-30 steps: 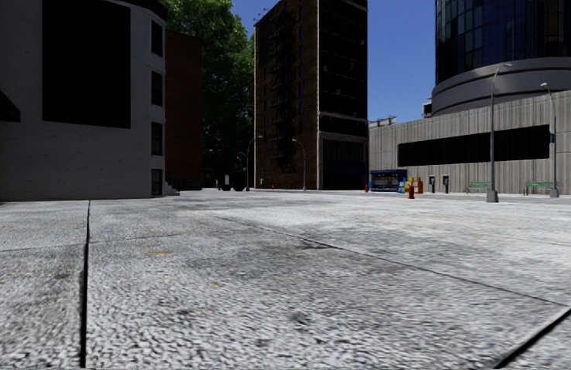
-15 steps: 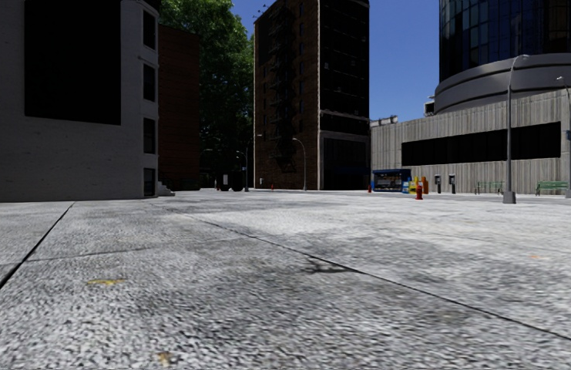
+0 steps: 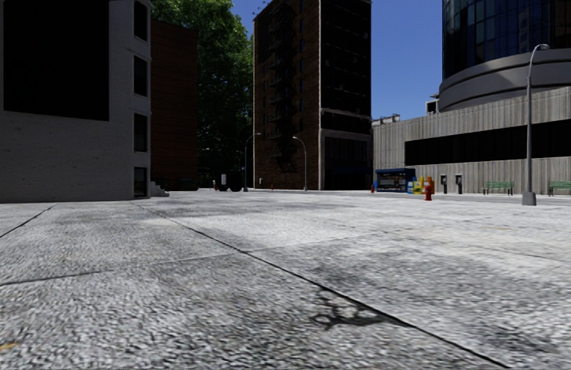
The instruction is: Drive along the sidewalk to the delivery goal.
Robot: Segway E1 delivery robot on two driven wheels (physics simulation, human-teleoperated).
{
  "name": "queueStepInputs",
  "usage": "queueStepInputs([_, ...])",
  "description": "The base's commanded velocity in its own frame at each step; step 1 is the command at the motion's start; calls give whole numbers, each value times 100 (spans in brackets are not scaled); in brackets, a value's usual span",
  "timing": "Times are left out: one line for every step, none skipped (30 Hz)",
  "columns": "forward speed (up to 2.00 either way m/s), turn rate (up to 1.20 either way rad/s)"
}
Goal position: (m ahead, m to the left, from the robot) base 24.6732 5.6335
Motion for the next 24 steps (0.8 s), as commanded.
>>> queueStepInputs([200,0])
queueStepInputs([200,0])
queueStepInputs([200,0])
queueStepInputs([200,0])
queueStepInputs([200,0])
queueStepInputs([200,0])
queueStepInputs([200,0])
queueStepInputs([200,0])
queueStepInputs([200,0])
queueStepInputs([200,0])
queueStepInputs([200,0])
queueStepInputs([200,0])
queueStepInputs([200,0])
queueStepInputs([200,0])
queueStepInputs([200,0])
queueStepInputs([200,0])
queueStepInputs([200,0])
queueStepInputs([200,0])
queueStepInputs([200,0])
queueStepInputs([200,0])
queueStepInputs([200,0])
queueStepInputs([200,0])
queueStepInputs([200,0])
queueStepInputs([200,0])
